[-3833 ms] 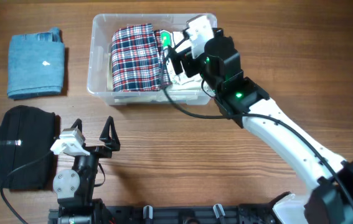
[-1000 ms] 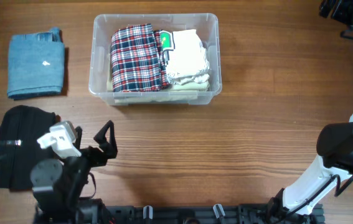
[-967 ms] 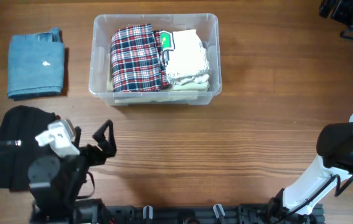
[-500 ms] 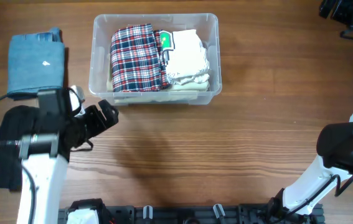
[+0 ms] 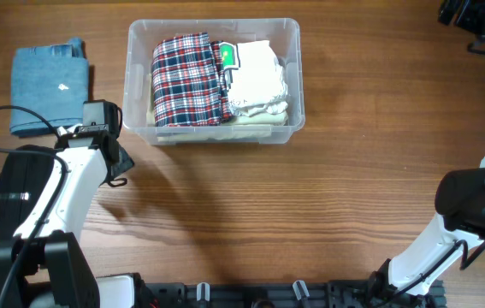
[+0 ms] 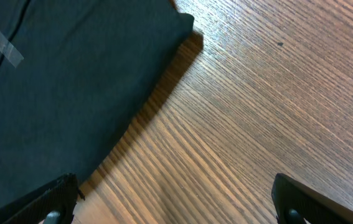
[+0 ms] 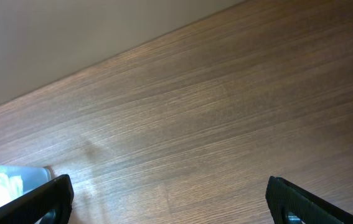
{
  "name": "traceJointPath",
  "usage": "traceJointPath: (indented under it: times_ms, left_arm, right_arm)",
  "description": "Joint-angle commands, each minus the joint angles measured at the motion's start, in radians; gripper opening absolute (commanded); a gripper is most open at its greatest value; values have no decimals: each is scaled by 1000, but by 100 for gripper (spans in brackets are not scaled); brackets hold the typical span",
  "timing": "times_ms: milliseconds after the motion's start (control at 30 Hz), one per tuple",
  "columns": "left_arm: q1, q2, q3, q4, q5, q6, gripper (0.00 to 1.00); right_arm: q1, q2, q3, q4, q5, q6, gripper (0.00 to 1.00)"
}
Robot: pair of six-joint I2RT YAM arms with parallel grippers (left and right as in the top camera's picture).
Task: Pack container
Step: 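Move the left gripper to the black knit item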
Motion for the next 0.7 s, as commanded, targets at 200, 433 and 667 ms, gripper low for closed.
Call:
traceJointPath:
  times_ms: [200,433,667]
  left_arm:
    - [396,-170,20,-70,607,214,100]
    - [805,-280,20,-8,820,328,100]
    - [882,-155,70,154,978,268,99]
  right_arm:
    - [3,8,-4,1,6,12,100]
    - [3,8,-4,1,6,13,100]
    - [3,8,-4,1,6,12,100]
